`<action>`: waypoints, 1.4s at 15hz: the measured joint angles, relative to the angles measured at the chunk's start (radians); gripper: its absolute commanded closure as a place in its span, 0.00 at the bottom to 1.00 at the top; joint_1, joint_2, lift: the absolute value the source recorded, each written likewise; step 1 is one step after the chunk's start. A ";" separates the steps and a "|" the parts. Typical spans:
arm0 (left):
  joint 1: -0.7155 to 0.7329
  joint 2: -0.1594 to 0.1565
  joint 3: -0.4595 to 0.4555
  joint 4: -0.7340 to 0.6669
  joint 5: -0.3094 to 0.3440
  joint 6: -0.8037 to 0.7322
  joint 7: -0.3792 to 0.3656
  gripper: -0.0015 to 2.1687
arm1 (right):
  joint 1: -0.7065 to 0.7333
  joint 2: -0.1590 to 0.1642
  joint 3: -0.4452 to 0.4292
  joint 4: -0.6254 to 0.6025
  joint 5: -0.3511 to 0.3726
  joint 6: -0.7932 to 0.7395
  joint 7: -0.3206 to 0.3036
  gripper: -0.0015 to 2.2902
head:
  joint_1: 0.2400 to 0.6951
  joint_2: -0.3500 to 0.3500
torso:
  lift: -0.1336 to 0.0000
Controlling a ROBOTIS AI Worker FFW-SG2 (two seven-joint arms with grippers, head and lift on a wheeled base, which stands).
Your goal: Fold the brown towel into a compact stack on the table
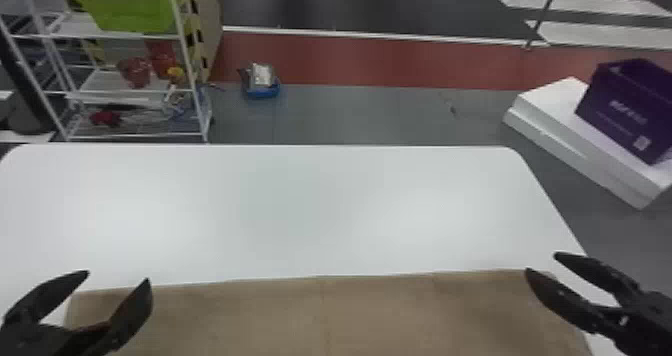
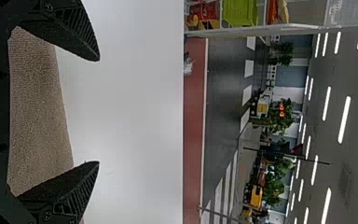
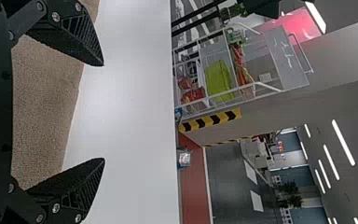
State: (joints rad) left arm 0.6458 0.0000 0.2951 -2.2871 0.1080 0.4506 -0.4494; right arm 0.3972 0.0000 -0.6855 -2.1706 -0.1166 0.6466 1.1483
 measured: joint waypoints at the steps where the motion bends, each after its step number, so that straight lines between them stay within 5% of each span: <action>1: 0.000 0.000 0.000 0.000 0.000 0.000 0.000 0.05 | 0.000 0.000 0.000 0.000 0.000 0.000 0.000 0.08 | 1.00 0.36 | 0.07; 14: -0.002 0.000 0.007 0.006 0.000 0.000 0.001 0.05 | -0.001 0.000 -0.003 0.004 -0.001 -0.009 0.005 0.08 | 1.00 0.36 | 0.07; 21: -0.006 0.000 0.139 0.016 -0.021 0.086 0.015 0.05 | -0.002 0.000 -0.003 0.025 -0.002 -0.040 0.008 0.08 | 1.00 0.52 | 0.07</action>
State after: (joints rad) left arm 0.6396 0.0000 0.4341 -2.2712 0.0867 0.5364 -0.4347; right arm 0.3951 0.0000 -0.6888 -2.1457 -0.1181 0.6070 1.1567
